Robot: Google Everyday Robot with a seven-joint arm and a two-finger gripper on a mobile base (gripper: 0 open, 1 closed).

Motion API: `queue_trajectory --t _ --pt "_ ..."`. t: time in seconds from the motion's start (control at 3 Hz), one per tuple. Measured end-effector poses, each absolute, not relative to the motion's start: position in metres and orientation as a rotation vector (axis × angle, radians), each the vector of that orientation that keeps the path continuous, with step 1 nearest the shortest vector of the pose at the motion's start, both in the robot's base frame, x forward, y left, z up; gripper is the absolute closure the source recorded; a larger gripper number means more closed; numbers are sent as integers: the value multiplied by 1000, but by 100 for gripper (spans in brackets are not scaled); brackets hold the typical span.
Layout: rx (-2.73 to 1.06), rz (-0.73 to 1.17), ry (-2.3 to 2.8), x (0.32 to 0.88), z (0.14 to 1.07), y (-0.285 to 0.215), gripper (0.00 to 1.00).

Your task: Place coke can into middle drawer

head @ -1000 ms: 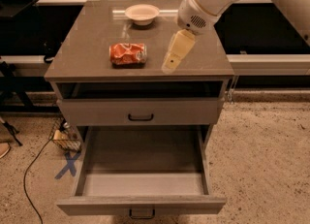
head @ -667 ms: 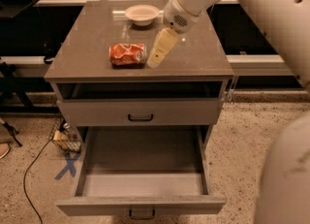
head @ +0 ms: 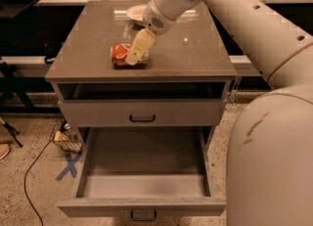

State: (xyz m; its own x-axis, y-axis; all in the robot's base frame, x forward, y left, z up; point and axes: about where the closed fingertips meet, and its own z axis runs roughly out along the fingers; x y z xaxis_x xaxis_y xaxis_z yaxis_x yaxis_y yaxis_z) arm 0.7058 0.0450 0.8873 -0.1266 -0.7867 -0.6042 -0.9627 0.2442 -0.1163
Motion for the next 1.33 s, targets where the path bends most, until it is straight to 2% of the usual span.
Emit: queue_trajectory --t 0.33,0.67,1.0,1.33 --pt "-1634 431 1987 713 862 80 0" --pt "-1646 444 2011 717 848 88 0" --pt "-1619 443 2031 721 846 81 19" --pt "-1606 424 2064 722 840 75 42"
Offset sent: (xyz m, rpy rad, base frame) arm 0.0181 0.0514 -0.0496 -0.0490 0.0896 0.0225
